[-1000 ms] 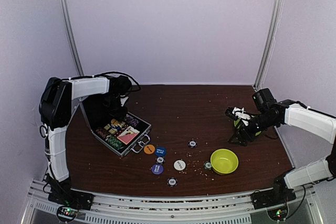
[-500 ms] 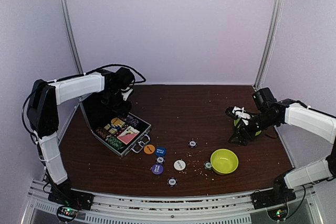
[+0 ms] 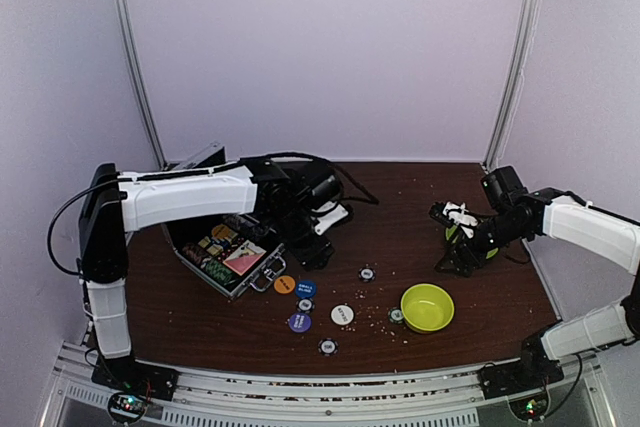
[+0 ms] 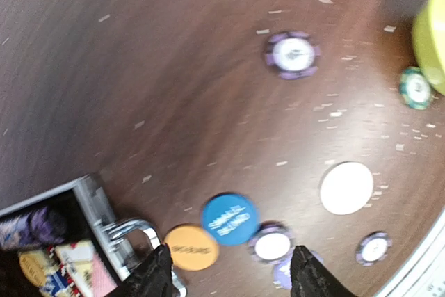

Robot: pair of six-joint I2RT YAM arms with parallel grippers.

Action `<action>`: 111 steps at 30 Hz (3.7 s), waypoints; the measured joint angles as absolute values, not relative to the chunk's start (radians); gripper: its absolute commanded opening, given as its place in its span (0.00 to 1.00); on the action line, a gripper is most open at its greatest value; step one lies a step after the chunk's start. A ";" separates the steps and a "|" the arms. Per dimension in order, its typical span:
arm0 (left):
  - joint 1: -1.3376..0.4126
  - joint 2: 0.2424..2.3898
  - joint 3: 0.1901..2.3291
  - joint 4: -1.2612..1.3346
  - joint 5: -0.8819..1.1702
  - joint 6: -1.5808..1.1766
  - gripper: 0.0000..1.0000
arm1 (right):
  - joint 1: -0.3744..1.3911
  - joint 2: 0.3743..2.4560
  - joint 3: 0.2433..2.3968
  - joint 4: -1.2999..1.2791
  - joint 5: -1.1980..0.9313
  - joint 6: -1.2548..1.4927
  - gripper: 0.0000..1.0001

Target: Pack up texas hold em set

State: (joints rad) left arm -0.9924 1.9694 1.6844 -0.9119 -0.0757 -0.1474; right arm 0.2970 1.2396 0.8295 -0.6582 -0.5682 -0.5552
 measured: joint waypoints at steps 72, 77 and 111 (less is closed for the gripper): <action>-1.176 2.284 1.824 -0.942 -0.013 -0.102 0.56 | 0.297 1.226 0.830 -0.665 -0.568 -0.577 0.83; -1.176 2.284 1.824 -0.943 -0.012 -0.104 0.54 | 0.297 1.226 0.830 -0.667 -0.568 -0.578 0.83; -0.828 1.897 1.564 -0.969 -0.181 -0.167 0.43 | 0.297 1.226 0.831 -0.678 -0.568 -0.579 0.83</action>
